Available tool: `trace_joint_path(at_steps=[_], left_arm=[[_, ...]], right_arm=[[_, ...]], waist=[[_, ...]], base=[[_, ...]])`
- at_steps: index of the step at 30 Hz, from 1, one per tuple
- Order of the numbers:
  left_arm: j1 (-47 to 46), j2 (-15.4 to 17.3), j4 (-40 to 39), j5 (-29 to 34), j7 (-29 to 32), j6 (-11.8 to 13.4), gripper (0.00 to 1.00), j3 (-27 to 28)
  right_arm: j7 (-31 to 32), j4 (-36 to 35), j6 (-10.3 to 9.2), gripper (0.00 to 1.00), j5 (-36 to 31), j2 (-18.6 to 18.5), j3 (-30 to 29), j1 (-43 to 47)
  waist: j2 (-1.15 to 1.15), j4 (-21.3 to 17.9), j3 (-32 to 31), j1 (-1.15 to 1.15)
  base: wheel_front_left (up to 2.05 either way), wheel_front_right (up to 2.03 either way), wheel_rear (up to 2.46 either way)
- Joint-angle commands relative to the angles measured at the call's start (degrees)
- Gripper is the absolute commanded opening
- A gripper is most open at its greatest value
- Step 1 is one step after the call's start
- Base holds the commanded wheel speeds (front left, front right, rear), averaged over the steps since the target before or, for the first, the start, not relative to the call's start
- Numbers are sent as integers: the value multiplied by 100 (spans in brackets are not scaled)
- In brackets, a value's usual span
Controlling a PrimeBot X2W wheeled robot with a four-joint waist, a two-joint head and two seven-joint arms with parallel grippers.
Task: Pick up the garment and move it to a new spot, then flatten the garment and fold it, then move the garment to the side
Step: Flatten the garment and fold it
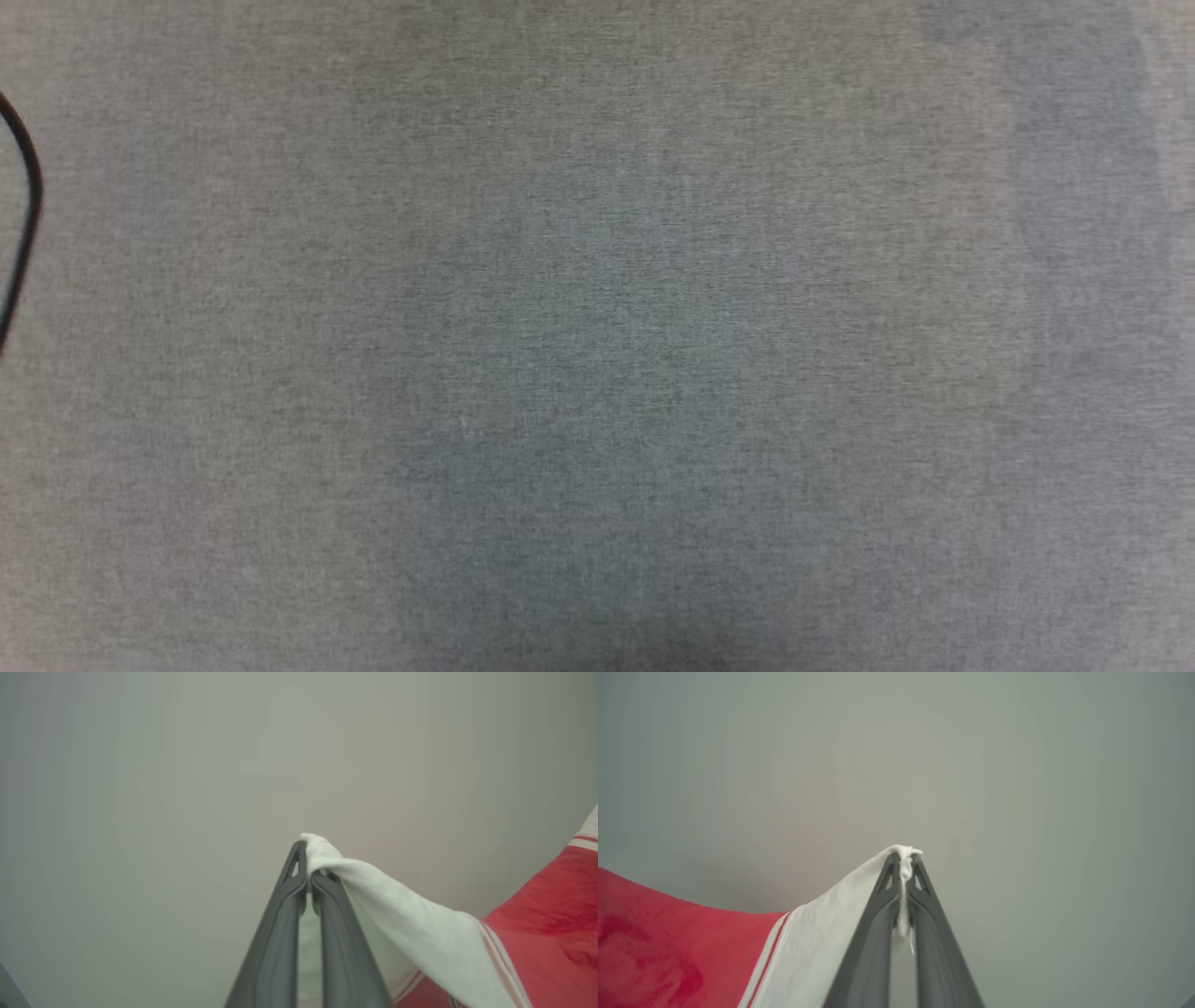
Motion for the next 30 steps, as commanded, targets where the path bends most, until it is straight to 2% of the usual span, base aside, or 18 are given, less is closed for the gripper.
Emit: trace_joint_path(at_steps=[1, 9, 15, 24, 30], left_arm=[[311, 67, -1, -66, -63, -28, 0, 1], [2110, 339, -572, -328, -129, 135, 0, 426], [4167, 530, -1301, -503, -131, 363, 0, 812], [6656, 468, -2209, -679, -132, 765, 0, 1127], [7895, 466, -2650, -715, -132, 1052, 0, 1245]], right_arm=[[-162, 79, -3, 0, 55, 85, 83, 234], [-820, 167, -3, 0, 311, 395, 462, 1612], [-1031, 4, -3, 0, 555, 477, 619, 2966], [-1084, -493, -3, 0, 524, 329, 680, 4856], [-1073, -908, -3, 0, 485, 232, 331, 6058]], waist=[[0, -101, -141, -1], [0, -234, -709, -1], [0, -289, -1398, -1], [0, -155, -2201, -1], [0, -29, -2570, -1]], base=[[0, 0, 0], [0, 0, 0], [0, 0, 0], [0, 0, 0], [0, 0, 0]])
